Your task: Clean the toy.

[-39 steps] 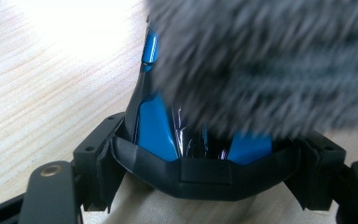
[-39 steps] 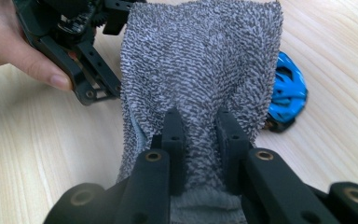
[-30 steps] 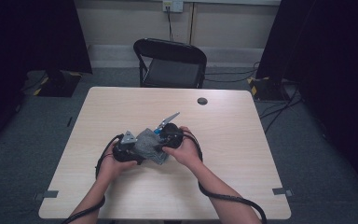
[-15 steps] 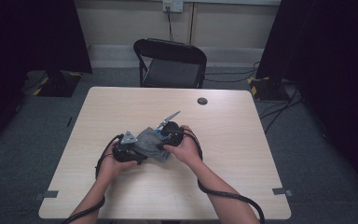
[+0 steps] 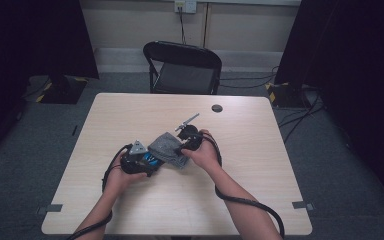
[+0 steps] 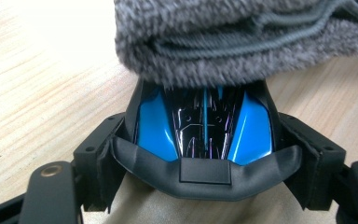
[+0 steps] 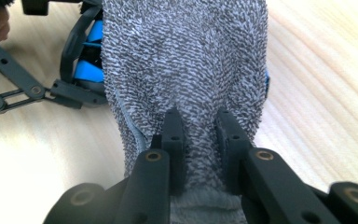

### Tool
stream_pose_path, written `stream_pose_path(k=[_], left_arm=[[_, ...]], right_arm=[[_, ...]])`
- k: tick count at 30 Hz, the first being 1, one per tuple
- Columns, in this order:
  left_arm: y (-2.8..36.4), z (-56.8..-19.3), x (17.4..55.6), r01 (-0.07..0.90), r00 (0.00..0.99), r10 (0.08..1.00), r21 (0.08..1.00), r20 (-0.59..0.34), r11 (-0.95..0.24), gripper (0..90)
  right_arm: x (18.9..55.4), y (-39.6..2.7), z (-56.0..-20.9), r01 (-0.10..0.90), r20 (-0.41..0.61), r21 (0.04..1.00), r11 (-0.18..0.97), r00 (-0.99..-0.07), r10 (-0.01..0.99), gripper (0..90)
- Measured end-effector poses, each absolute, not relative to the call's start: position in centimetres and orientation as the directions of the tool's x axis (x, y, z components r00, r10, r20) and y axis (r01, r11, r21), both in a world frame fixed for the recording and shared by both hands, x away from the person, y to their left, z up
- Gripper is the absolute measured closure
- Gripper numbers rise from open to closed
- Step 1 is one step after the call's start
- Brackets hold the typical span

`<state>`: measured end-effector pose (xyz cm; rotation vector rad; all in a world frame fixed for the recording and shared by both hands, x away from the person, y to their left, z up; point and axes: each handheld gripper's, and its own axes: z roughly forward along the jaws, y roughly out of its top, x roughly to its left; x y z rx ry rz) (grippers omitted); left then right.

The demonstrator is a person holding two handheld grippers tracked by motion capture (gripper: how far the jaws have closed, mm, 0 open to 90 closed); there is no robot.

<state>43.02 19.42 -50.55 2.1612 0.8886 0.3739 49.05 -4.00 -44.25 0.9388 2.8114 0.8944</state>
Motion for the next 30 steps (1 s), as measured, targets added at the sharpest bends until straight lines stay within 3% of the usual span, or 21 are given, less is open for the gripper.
stream_pose_path(k=[30], left_arm=[[19.4,-50.6,43.0,0.478,0.716,0.698,0.741,-0.017,-0.472,24.2]], right_arm=[[52.3,-6.8,-45.8,0.628,0.130,0.511,0.586,-0.731,0.670,76.4]])
